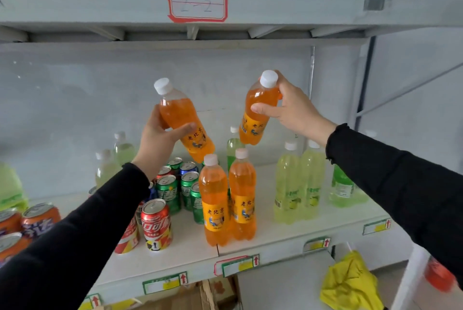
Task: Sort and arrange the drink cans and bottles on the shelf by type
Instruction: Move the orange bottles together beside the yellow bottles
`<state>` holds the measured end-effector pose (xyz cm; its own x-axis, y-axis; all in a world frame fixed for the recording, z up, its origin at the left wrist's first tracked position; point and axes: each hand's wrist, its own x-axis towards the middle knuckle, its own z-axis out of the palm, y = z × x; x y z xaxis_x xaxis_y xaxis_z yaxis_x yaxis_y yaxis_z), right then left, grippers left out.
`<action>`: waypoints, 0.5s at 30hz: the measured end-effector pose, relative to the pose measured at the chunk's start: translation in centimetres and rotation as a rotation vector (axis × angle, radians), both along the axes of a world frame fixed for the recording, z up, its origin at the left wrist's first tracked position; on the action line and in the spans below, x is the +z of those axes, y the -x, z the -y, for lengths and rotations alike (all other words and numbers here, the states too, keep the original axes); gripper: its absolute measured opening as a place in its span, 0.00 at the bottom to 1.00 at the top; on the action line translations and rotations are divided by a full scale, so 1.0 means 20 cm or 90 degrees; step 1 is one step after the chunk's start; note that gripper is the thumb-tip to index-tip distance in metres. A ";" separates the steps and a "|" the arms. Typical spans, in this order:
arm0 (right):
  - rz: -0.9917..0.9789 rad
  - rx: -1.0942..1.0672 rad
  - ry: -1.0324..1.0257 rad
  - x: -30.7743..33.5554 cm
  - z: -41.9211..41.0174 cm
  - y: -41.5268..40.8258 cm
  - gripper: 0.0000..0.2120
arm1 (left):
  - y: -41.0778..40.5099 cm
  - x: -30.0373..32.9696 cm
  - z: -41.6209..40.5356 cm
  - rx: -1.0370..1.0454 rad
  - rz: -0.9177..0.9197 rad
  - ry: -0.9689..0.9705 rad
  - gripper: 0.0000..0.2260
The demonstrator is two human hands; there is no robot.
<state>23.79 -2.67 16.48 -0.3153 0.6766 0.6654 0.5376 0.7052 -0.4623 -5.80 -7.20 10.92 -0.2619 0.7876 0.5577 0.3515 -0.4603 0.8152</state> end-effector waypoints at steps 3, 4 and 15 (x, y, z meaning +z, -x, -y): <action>0.030 -0.032 0.035 0.00 -0.11 0.00 0.25 | -0.04 -0.02 -0.13 -0.044 0.008 0.031 0.26; 0.038 -0.033 0.049 0.01 -0.14 0.01 0.26 | -0.04 -0.02 -0.17 -0.057 0.011 0.041 0.25; 0.171 -0.016 0.193 -0.05 -0.41 0.16 0.24 | -0.06 -0.06 -0.42 -0.169 -0.039 0.167 0.14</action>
<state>20.62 5.53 15.41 -0.4315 0.8392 0.3311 0.6833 0.5437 -0.4874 -4.69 1.30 9.64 -0.0013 0.9420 0.3357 0.3001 -0.3198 0.8987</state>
